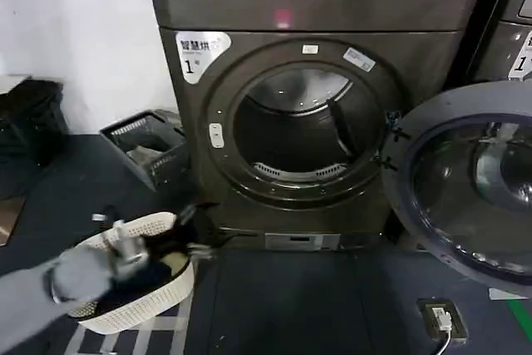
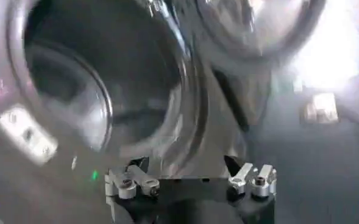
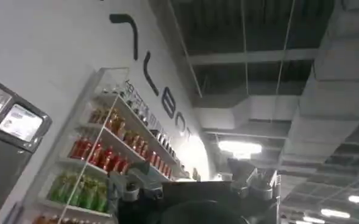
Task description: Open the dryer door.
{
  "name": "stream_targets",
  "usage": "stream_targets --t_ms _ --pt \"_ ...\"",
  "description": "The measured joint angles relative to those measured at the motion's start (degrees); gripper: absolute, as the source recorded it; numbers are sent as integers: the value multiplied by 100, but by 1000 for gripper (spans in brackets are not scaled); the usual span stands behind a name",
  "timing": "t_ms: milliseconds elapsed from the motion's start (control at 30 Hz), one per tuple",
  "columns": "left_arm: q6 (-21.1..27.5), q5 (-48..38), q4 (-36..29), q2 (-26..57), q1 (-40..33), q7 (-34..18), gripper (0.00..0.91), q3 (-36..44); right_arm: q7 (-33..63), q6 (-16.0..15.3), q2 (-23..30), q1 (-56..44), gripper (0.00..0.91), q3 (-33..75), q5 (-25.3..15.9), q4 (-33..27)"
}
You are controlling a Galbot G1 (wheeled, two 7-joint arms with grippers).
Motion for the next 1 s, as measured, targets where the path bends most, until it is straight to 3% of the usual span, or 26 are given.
stream_targets --t_ms 200,467,867,1000 --pt "396 690 430 709 620 580 907 -418 0 17 -55 126 907 32 -150 15" --pt "517 1163 526 1452 1065 918 907 -678 6 87 -7 236 907 -83 -157 -26" --pt "690 1670 915 1706 1152 1416 907 -1005 4 212 57 139 907 -91 -139 -75" --pt "779 1702 934 1730 1159 1217 907 -1035 4 216 90 95 907 -79 -133 -43"
